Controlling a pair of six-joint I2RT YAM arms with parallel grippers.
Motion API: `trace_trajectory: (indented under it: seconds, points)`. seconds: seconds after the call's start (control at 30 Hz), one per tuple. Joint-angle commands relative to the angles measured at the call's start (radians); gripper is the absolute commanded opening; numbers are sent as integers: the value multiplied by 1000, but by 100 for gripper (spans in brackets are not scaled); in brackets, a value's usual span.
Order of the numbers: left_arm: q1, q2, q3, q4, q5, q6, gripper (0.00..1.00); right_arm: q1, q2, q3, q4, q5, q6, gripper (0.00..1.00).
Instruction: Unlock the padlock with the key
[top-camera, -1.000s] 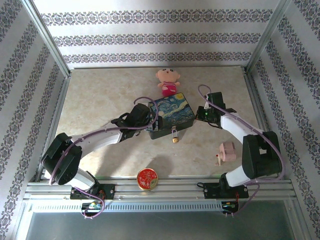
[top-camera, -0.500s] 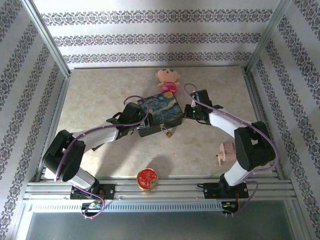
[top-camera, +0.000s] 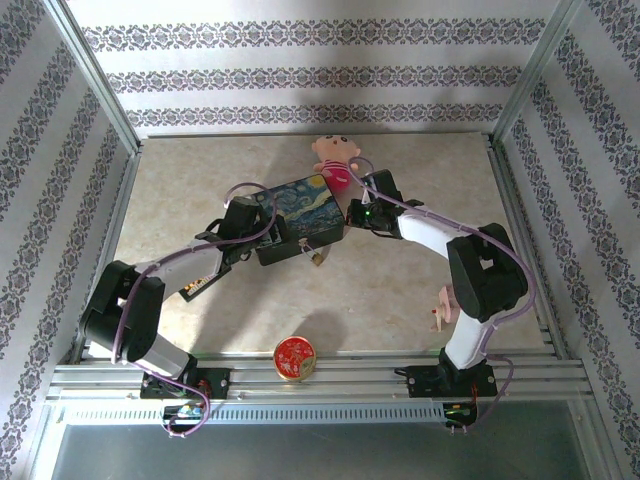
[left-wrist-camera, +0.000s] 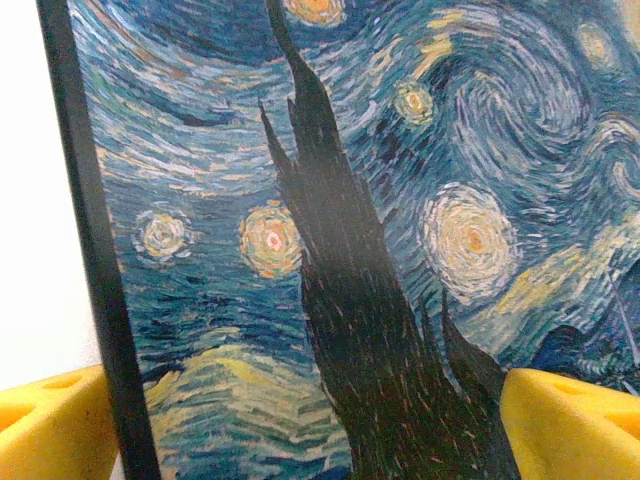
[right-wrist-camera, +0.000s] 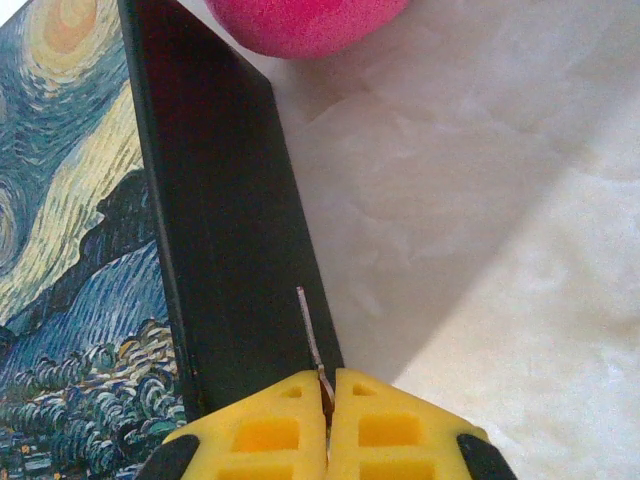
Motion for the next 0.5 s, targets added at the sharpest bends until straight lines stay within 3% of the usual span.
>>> trace_trajectory:
  seconds: [0.0, 0.17, 0.3, 0.47]
  points:
    - [1, -92, -2, -64, -27, 8, 95, 0, -19, 7, -7, -21, 12, 0]
    - [-21, -222, -52, -164, -85, -91, 95, -40, -115, -78, -35, 35, 21, 0]
    - [-146, -282, -62, -245, -229, -187, 94, -52, -206, -159, -56, 79, 32, 0]
    - [-307, -218, -55, -228, -325, -302, 94, -48, -313, -251, -70, 112, 41, 0]
